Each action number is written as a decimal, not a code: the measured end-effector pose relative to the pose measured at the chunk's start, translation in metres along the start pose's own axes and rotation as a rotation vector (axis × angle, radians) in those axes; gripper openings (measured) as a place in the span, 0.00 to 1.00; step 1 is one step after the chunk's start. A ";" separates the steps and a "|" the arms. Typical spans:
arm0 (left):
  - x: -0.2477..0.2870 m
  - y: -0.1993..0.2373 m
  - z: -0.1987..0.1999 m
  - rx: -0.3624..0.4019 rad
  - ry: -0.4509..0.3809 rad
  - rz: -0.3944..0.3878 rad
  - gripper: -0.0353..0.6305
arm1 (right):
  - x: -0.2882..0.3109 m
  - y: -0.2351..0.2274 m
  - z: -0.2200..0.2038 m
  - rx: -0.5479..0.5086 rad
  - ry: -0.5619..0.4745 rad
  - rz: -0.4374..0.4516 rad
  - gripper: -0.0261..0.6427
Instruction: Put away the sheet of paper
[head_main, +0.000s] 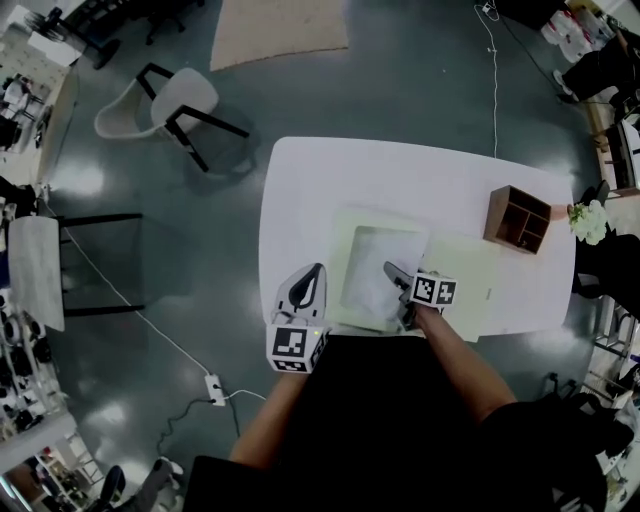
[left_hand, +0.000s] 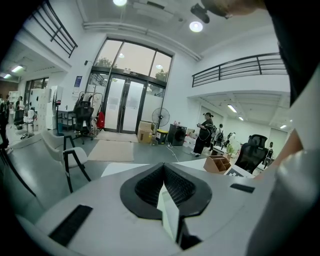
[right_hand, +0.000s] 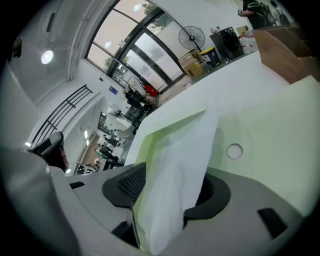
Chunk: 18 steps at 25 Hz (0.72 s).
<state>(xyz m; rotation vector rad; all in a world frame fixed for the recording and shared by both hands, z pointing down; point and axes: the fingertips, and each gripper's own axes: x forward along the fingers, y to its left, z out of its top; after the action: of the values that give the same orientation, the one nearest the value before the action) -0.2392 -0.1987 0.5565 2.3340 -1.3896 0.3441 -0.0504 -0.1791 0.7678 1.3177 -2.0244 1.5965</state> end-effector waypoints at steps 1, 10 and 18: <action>-0.001 -0.004 0.001 0.002 -0.001 0.005 0.06 | 0.006 0.002 -0.004 0.006 0.018 0.015 0.36; -0.025 -0.019 0.006 0.019 -0.004 0.040 0.06 | 0.055 0.031 -0.021 0.045 0.100 0.104 0.36; -0.039 0.008 0.009 -0.011 -0.024 0.112 0.06 | 0.038 -0.012 -0.015 0.033 0.072 -0.109 0.45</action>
<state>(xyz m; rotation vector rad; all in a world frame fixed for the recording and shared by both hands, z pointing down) -0.2651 -0.1756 0.5342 2.2635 -1.5338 0.3405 -0.0677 -0.1843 0.8066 1.3370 -1.8594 1.6111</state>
